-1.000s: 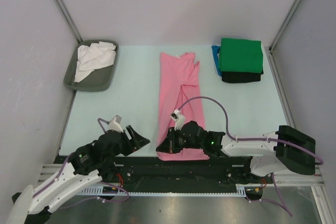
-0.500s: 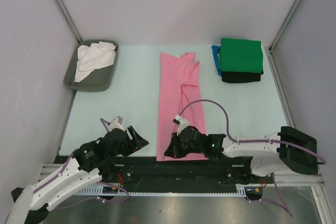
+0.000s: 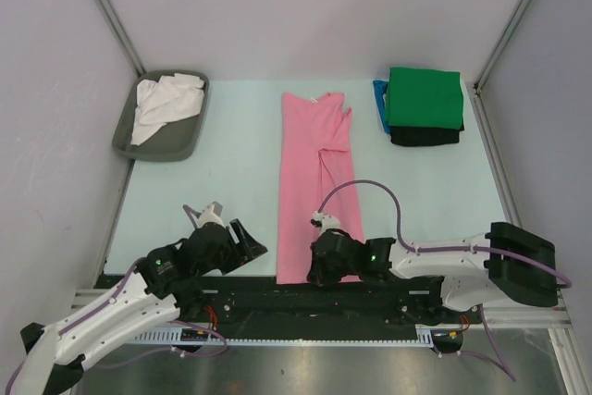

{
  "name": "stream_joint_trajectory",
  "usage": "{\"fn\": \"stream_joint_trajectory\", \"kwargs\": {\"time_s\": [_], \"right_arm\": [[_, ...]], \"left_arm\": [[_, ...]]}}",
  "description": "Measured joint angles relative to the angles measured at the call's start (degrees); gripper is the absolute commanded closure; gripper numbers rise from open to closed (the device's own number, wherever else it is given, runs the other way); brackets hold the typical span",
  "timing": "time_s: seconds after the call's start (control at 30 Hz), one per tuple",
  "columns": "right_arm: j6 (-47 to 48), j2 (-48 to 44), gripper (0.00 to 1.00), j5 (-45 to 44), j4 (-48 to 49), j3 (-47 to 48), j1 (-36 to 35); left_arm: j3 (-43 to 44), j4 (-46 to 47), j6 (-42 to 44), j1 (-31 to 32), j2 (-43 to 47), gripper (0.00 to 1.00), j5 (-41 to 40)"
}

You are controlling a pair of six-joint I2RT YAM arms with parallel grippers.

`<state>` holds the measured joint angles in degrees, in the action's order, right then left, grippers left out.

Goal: Fold and stack the t-shirts

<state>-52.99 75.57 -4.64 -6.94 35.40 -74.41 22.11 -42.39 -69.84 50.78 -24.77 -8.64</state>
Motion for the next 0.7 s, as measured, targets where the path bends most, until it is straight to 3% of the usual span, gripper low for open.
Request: {"fn": "stream_joint_trajectory", "kwargs": {"time_s": [0.07,0.1,0.17,0.27,0.3,0.43,0.57,0.7], "right_arm": [[0.1,1.6,0.97,0.4,-0.3,0.0,-0.2],[0.1,2.4,0.79,0.7,-0.3,0.0,-0.2],[0.4,3.8,0.59,1.6,-0.3,0.0,-0.2],[0.4,4.8,0.10,2.6,-0.6,0.0,-0.4],[0.7,4.7,0.01,2.7,-1.0,0.0,-0.4],[2.5,1.8,0.00,0.1,-6.6,2.8,-0.9],[4.6,-8.3,0.01,-5.1,-12.9,8.0,-1.0],[3.9,-20.7,0.00,-13.7,-20.0,10.8,0.4]], "left_arm": [[0.0,0.2,0.2,0.0,-0.3,0.29,0.0],[0.0,0.3,0.3,0.0,-0.5,0.29,0.0],[0.0,0.7,0.4,0.0,-0.8,0.29,0.1],[0.0,1.2,0.4,0.0,-0.8,0.28,0.3],[0.0,1.3,0.4,0.0,-0.8,0.28,0.4],[0.0,2.4,1.0,0.0,-2.2,0.26,0.9],[0.0,4.7,2.6,0.0,-7.3,0.24,1.8],[0.1,7.6,4.5,0.0,-14.9,0.13,3.4]]}}
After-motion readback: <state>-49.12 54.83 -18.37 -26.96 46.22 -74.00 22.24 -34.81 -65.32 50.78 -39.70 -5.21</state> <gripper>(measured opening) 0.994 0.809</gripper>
